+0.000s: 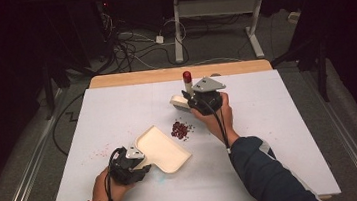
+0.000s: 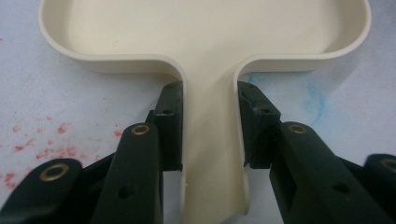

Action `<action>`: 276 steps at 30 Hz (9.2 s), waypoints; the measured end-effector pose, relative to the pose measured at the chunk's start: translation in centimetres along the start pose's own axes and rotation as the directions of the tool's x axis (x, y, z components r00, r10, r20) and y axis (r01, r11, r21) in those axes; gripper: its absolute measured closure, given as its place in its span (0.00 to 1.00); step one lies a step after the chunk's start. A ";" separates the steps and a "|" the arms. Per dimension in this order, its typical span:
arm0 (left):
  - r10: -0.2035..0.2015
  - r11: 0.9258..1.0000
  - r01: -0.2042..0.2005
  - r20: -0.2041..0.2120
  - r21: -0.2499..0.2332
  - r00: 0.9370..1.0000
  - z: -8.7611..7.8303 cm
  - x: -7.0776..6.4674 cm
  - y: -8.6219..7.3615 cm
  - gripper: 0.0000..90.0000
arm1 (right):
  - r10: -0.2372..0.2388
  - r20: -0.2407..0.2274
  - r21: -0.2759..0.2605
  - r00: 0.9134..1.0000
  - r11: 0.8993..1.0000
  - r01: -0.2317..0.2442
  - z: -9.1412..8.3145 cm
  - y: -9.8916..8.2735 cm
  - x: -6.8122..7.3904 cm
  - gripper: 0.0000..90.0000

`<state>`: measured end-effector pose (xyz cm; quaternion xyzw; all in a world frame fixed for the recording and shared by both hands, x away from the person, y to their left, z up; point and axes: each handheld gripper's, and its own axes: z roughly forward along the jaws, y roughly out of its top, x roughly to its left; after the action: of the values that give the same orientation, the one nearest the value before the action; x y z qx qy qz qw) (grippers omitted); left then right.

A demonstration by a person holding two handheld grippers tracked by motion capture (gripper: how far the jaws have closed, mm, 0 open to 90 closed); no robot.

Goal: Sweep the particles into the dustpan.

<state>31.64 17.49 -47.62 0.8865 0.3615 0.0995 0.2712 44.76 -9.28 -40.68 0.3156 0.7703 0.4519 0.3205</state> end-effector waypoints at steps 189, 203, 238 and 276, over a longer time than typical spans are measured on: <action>-0.129 0.991 0.129 -0.017 0.033 0.991 -0.3 2.9 -0.1 0.70 | 0.021 -0.110 -0.094 0.994 0.995 -0.032 -7.1 -1.3 0.9 0.78; -0.142 0.990 0.142 -0.026 0.023 0.990 -0.1 2.8 -0.1 0.70 | -0.087 -0.154 -0.083 0.984 0.994 0.075 -5.4 -2.2 5.7 0.78; -0.214 0.977 0.214 -0.077 -0.011 0.974 0.2 1.9 0.2 0.70 | -0.056 -0.205 -0.130 0.977 0.991 0.030 -2.5 -0.2 8.6 0.78; -0.243 0.970 0.241 -0.105 -0.030 0.964 0.7 2.0 0.0 0.70 | -0.024 -0.250 -0.157 0.968 0.987 -0.016 -8.8 0.9 6.8 0.78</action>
<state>33.37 18.60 -48.23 0.8268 0.4803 0.1161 0.2688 34.01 -8.02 -37.89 0.2280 0.7670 0.5473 0.2453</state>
